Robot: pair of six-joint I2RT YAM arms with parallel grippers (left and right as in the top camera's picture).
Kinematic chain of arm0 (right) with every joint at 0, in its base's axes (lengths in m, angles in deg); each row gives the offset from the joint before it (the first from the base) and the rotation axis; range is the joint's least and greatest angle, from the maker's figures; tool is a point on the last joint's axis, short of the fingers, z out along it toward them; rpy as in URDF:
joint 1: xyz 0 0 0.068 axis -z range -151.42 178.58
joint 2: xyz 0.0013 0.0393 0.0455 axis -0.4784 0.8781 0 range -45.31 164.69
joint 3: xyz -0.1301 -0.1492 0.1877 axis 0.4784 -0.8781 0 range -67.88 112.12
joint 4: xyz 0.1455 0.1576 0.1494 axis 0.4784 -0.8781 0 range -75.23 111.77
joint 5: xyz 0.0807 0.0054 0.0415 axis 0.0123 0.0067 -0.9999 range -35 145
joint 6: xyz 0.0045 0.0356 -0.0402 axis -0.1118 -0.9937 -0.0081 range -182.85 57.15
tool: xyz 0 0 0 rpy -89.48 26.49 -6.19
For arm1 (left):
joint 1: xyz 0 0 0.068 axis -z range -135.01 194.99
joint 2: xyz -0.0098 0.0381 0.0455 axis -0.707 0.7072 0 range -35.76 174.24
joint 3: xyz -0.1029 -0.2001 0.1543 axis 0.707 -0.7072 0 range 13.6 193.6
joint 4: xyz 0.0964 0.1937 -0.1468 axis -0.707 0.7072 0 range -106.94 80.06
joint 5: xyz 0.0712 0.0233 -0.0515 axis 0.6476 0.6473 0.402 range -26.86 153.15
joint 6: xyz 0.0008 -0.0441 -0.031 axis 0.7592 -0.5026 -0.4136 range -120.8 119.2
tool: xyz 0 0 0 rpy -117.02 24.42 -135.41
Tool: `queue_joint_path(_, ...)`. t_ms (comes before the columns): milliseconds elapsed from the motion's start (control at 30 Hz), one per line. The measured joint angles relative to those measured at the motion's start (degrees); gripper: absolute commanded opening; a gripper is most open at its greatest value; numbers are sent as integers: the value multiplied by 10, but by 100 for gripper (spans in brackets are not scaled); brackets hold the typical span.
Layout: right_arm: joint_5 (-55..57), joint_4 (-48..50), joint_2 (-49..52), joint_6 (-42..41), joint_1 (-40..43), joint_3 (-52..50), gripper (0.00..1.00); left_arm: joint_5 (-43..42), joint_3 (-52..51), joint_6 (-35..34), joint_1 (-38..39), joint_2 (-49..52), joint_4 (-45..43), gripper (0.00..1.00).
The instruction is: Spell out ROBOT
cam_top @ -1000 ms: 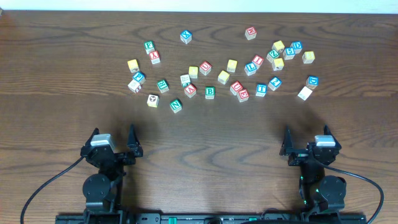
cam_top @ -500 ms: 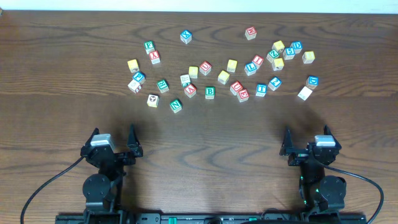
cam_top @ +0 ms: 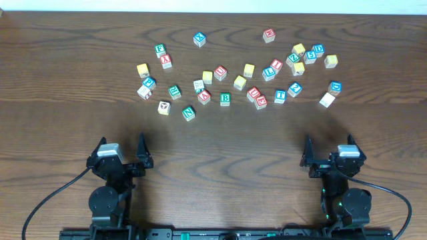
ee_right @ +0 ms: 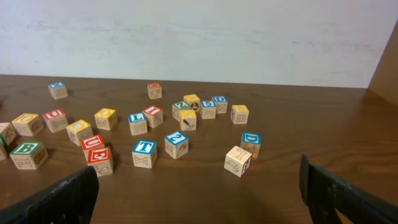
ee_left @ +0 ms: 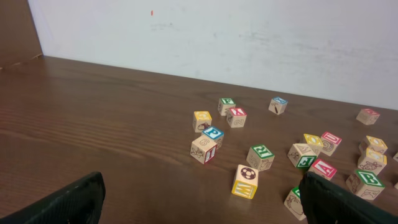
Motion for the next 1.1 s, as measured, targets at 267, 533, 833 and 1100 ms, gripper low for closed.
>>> queue_joint_path(267,0,0,0,0,0,0,99,0,0,0,0,0,0,98)
queue_joint_path(533,0,0,0,0,0,0,99,0,0,0,0,0,0,98)
queue_joint_path(833,0,0,0,0,0,0,99,0,0,0,0,0,0,98)
queue_joint_path(1100,0,0,0,0,0,0,99,0,10,0,0,10,22,98)
